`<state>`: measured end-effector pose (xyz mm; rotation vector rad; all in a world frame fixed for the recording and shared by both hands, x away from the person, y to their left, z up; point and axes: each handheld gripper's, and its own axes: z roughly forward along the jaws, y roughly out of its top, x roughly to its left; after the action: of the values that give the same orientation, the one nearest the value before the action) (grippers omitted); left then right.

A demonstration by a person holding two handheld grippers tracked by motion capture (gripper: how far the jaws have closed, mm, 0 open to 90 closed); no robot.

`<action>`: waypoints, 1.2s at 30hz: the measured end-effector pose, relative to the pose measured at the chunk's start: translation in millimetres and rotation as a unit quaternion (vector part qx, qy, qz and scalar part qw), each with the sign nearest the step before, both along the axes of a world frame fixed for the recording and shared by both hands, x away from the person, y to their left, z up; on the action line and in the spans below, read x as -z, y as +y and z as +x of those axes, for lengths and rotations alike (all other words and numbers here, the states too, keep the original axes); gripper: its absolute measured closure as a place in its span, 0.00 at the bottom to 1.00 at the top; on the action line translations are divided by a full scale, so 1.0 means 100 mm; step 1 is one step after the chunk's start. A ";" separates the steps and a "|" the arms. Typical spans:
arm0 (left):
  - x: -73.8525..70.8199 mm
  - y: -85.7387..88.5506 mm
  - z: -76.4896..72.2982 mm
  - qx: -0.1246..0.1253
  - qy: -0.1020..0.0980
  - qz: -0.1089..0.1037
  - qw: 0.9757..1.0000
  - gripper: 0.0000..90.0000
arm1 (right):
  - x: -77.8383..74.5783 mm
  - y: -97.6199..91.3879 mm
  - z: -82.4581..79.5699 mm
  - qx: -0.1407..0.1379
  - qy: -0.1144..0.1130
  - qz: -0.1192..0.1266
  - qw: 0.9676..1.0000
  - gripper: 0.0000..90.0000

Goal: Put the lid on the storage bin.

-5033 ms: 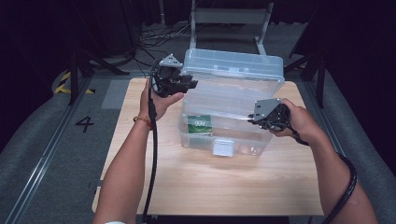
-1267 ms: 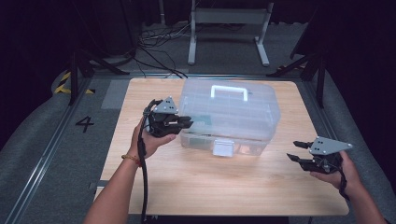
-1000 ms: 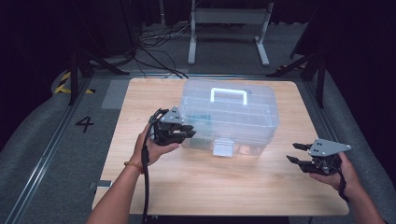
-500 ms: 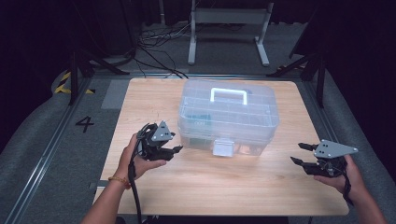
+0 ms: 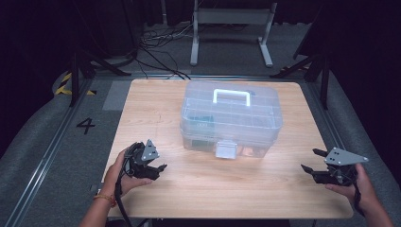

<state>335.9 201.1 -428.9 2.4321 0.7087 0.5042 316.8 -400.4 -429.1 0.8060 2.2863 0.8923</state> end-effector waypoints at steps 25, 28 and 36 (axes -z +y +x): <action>0.49 0.55 -0.22 -0.074 0.042 -0.086 0.993 0.24 | 0.58 -0.40 -0.23 0.085 0.064 0.081 0.991 0.23; 0.53 0.59 -0.24 -0.078 0.047 -0.110 0.990 0.22 | 0.59 -0.43 -0.20 0.088 0.083 0.094 0.988 0.23; 0.53 0.58 -0.25 -0.082 0.040 -0.106 0.990 0.21 | 0.59 -0.43 -0.16 0.089 0.095 0.102 0.986 0.22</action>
<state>311.3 259.4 -482.3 2.2170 0.9517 0.3737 300.4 -443.5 -488.1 1.2119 2.2617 1.0152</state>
